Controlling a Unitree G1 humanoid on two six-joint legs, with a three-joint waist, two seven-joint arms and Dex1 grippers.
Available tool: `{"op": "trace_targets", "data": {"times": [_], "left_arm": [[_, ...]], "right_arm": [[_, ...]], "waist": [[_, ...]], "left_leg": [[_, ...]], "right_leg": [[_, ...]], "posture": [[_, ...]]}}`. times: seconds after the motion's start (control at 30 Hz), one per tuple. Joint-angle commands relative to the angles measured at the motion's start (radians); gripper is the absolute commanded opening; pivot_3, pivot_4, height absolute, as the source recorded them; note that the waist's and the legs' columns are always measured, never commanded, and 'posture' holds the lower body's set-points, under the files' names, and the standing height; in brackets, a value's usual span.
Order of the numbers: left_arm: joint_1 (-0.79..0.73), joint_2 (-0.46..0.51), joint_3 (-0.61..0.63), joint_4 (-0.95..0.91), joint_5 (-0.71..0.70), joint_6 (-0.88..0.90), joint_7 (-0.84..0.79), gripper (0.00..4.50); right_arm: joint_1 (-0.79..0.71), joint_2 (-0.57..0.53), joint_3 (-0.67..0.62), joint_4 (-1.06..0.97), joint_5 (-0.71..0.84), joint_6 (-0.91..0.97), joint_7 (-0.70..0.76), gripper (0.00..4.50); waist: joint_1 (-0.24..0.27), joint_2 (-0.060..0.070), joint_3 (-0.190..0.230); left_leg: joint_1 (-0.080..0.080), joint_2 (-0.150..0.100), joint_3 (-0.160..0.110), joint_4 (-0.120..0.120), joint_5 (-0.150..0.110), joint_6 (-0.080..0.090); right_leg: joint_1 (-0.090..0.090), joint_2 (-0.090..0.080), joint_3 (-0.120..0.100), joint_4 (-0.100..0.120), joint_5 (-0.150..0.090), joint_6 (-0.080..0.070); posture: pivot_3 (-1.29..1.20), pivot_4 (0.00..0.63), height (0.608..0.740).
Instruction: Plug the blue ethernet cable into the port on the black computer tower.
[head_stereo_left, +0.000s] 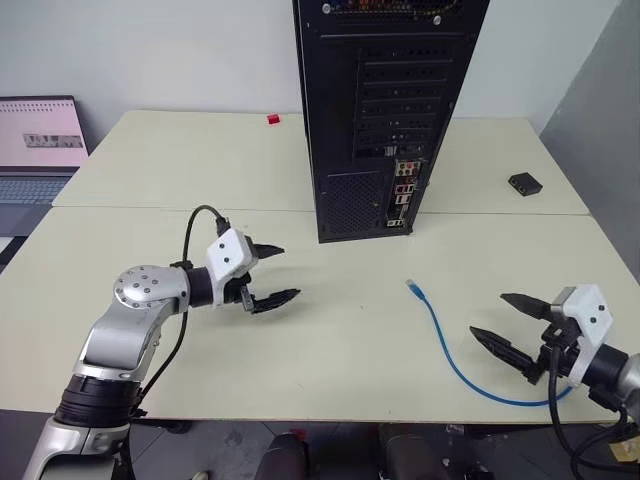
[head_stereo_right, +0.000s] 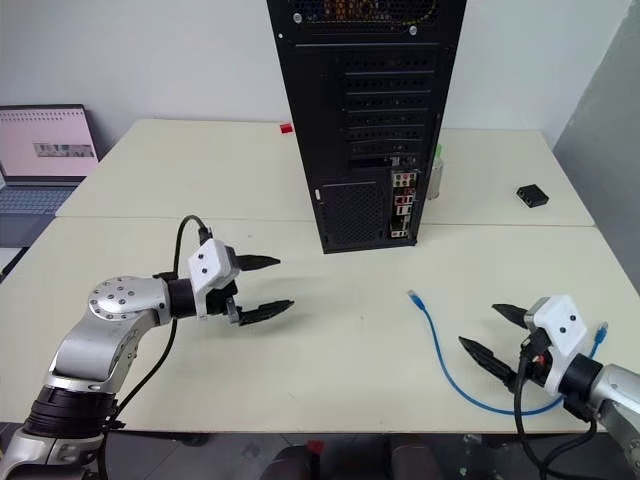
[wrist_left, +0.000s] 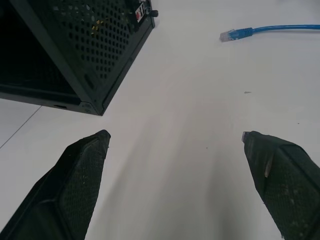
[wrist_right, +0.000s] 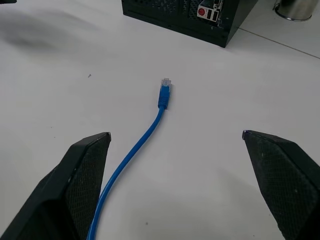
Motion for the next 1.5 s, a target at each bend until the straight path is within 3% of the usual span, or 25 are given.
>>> {"op": "trace_targets", "data": {"times": [0.03,0.47,0.7,0.93,1.27,1.37,1.5], "left_arm": [[-0.007,0.007,0.001,-0.039,-0.017,-0.018,-0.013,4.50],[-0.006,-0.004,-0.019,-0.052,-0.015,-0.034,-0.014,4.50],[-0.062,-0.036,-0.071,-0.055,-0.039,-0.047,-0.080,4.50],[-0.096,-0.043,-0.117,-0.030,-0.032,-0.074,-0.136,4.50],[-0.103,-0.067,-0.136,-0.006,-0.025,-0.117,-0.138,4.50],[-0.103,-0.072,-0.138,-0.002,-0.023,-0.123,-0.138,4.50],[-0.103,-0.075,-0.143,0.006,-0.021,-0.135,-0.143,4.50]], "right_arm": [[0.004,0.002,-0.031,-0.037,0.001,-0.012,0.000,4.45],[-0.007,0.018,0.009,-0.080,-0.009,0.024,-0.062,4.45],[-0.107,0.116,0.204,-0.113,-0.080,0.082,-0.220,4.45],[-0.244,0.232,0.390,0.035,-0.237,0.062,-0.335,4.45],[-0.334,0.329,0.484,0.229,-0.356,-0.013,-0.358,4.45],[-0.345,0.341,0.478,0.260,-0.367,-0.011,-0.362,4.01],[-0.355,0.351,0.486,0.275,-0.378,-0.003,-0.357,2.99]], "waist": [[0.000,0.000,0.000],[0.000,0.000,0.000],[0.000,-0.001,0.000],[-0.001,0.000,0.000],[-0.002,0.000,0.000],[-0.002,0.000,0.000],[-0.001,0.000,0.000]], "left_leg": [[0.000,0.000,0.000,0.000,0.000,0.000],[0.000,0.000,0.000,0.000,0.000,0.000],[0.000,0.000,0.000,0.001,0.000,0.000],[0.000,0.000,0.000,0.001,0.000,0.000],[0.000,0.000,0.000,0.001,0.000,0.000],[0.000,0.000,0.000,0.001,0.000,0.000],[0.000,0.000,0.000,0.001,0.000,0.000]], "right_leg": [[0.000,0.000,0.000,0.000,0.000,0.000],[0.000,0.000,0.000,0.000,0.000,0.000],[0.000,0.000,0.000,0.000,0.000,0.000],[0.000,0.000,0.001,0.000,0.000,0.000],[-0.001,0.000,0.000,0.000,0.000,0.000],[-0.001,0.000,0.000,0.000,0.000,-0.001],[-0.001,0.000,0.000,0.000,0.000,0.000]], "posture": [[0.00,0.150,0.740],[0.00,0.150,0.740],[0.00,0.150,0.740],[0.00,0.150,0.740],[0.00,0.150,0.740],[0.00,0.150,0.740],[0.00,0.150,0.740]]}}
